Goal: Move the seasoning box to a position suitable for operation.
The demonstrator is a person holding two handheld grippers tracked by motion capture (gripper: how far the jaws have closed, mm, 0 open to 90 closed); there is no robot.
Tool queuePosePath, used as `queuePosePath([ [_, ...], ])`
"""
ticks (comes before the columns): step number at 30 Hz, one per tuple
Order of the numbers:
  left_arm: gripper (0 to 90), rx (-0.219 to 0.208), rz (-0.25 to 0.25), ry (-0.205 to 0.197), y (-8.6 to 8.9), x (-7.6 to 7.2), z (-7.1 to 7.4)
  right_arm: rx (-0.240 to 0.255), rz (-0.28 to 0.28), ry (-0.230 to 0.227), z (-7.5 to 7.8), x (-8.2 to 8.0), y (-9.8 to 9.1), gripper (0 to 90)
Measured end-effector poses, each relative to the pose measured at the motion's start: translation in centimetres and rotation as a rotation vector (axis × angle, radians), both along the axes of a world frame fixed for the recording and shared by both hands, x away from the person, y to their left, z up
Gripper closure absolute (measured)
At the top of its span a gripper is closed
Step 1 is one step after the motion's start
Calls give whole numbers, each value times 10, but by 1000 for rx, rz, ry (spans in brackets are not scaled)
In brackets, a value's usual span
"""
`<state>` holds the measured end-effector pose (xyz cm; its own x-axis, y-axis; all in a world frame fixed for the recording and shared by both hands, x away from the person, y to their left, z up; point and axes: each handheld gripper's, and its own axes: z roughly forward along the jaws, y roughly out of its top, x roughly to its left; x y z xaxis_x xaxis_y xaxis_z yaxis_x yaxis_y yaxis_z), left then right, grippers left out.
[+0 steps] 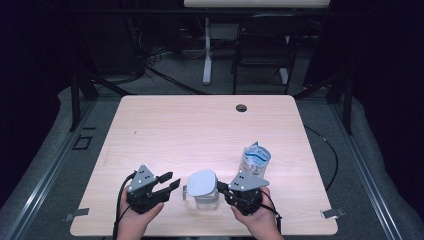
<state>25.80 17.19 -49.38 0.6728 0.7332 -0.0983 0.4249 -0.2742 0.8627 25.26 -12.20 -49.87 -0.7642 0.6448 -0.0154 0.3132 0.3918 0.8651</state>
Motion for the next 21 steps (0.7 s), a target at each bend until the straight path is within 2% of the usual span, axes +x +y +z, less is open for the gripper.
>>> queuePosePath([
  [2, 591, 14, 8, -2, 1, 0, 0, -4, 1, 2, 1, 0, 1, 887],
  [6, 586, 16, 19, 0, 3, 0, -1, -5, -3, 2, 4, 1, 2, 886],
  [21, 571, -1, 31, 0, 7, -1, -1, -26, 9, -17, 18, 0, 8, 880],
])
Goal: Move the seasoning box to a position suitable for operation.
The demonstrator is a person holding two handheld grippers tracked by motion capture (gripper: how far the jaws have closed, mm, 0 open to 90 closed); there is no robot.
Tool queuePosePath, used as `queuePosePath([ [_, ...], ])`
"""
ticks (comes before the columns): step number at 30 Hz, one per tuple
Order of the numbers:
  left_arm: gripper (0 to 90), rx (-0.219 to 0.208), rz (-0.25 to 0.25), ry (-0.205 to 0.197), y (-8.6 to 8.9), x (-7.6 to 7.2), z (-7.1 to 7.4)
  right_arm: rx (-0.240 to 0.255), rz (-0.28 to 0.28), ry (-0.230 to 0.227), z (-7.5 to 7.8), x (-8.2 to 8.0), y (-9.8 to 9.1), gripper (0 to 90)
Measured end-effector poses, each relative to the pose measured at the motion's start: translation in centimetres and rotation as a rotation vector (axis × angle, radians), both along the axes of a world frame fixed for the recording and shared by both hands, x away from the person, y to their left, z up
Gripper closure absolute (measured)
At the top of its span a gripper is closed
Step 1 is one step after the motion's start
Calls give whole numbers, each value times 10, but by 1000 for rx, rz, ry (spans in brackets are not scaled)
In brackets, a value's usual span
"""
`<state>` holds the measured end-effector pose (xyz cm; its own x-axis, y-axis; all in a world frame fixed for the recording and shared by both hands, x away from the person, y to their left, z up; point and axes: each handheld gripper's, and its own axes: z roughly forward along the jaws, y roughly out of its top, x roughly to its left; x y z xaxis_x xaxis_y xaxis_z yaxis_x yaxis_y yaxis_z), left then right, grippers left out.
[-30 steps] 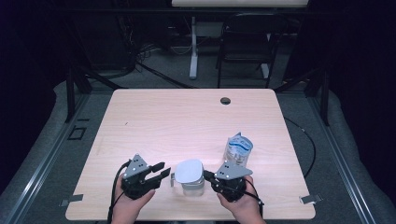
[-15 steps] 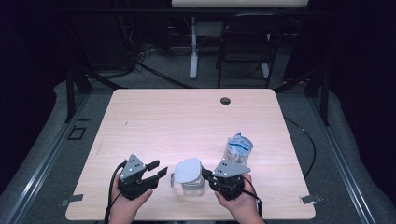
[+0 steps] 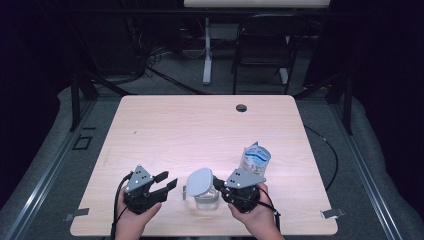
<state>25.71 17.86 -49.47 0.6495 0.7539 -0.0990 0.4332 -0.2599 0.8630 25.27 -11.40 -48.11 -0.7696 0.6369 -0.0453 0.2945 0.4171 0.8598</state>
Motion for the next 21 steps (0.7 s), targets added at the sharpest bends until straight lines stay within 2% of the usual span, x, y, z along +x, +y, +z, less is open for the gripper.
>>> queuePosePath([
  [21, 554, -1, 14, 10, 2, 1, -4, -19, 23, -13, 14, 0, 11, 879],
])
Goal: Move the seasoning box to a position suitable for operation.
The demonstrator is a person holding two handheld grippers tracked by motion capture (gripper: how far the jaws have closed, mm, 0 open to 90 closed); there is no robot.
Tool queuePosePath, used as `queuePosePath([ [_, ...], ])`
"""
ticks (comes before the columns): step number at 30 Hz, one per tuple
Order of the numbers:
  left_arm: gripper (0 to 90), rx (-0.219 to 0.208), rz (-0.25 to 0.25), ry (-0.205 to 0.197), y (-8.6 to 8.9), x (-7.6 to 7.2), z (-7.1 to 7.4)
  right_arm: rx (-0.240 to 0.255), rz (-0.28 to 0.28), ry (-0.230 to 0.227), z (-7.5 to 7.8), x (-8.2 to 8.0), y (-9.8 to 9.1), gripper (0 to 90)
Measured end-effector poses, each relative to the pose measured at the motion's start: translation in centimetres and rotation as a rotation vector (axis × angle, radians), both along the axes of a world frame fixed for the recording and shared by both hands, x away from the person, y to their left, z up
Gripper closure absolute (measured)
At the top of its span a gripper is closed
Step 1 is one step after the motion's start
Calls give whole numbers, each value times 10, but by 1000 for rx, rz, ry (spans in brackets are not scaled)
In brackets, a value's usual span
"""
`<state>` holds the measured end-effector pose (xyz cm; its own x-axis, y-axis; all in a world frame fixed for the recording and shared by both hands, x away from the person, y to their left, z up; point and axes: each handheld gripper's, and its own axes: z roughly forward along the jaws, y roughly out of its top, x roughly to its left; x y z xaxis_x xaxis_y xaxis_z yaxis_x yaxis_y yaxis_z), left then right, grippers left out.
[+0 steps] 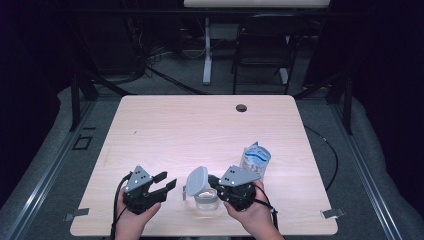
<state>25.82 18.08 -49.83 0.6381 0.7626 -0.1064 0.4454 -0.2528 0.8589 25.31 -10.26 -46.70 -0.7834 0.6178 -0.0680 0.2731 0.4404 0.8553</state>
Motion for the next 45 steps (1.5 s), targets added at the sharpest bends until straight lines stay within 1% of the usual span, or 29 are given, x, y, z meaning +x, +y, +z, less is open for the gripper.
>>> queuePosePath([
  [3, 552, -1, 4, 4, 0, 0, -1, 4, 5, -6, 1, 0, 3, 879],
  [5, 551, 2, 3, 5, 1, 1, -1, -4, 9, -8, 3, -1, 4, 879],
  [16, 551, -2, 13, 14, 3, 2, -3, 4, 27, -21, 8, -1, 16, 879],
  [23, 551, 1, 21, 19, 6, 3, -5, 2, 45, -28, 11, -2, 25, 879],
  [24, 551, -4, 23, 19, 6, 3, -5, -4, 49, -28, 12, -2, 25, 879],
  [26, 551, -4, 24, 20, 7, 4, -6, 7, 51, -31, 12, -2, 27, 879],
  [30, 548, -3, 25, 23, 8, 4, -6, 4, 59, -34, 13, -3, 30, 879],
  [35, 548, -3, 26, 24, 8, 4, -7, -2, 61, -34, 12, -4, 31, 879],
  [40, 548, -4, 28, 27, 8, 5, -7, 2, 60, -34, 12, -4, 31, 877],
  [45, 536, -2, 19, 30, 8, 5, -8, 1, 55, -38, 12, -4, 30, 864],
])
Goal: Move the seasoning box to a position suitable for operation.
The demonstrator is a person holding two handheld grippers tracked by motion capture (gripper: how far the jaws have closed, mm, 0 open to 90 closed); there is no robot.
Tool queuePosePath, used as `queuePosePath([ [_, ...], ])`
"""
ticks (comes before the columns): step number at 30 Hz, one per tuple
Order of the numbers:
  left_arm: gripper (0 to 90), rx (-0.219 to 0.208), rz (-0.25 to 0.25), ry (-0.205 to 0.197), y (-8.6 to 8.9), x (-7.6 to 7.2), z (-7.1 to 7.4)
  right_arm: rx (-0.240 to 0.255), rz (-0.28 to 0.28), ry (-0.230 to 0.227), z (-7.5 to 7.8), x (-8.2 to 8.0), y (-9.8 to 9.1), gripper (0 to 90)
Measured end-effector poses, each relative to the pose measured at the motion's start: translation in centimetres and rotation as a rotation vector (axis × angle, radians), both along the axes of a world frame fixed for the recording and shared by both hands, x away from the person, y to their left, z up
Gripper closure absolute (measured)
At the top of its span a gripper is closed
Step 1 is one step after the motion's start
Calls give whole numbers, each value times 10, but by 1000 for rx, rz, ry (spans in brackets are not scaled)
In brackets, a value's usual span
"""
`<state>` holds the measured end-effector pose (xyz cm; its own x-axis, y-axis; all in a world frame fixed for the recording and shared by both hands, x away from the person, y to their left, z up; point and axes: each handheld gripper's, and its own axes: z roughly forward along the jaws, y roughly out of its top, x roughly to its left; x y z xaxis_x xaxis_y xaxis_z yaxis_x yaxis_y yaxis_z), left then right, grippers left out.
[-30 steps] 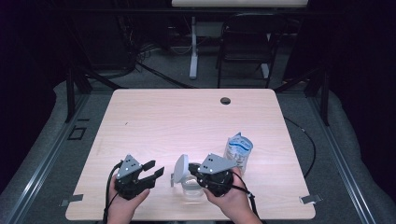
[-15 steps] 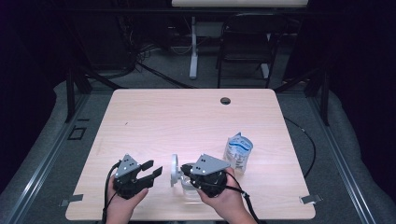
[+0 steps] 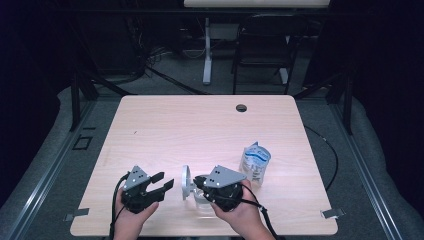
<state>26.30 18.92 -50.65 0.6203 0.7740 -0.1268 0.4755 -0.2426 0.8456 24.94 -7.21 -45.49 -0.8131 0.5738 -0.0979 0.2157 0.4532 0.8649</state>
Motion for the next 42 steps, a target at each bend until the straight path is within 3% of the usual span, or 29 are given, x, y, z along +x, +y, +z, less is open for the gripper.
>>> queuePosePath([
  [22, 534, -11, 9, 11, 4, 2, -3, 23, -47, -27, -4, -3, -24, 685],
  [32, 529, -18, 17, 10, 7, 2, -2, 0, -66, -4, -4, -6, -44, 627],
  [42, 523, -17, 22, 11, 8, 2, -3, 22, -124, -14, -8, -8, -70, 548],
])
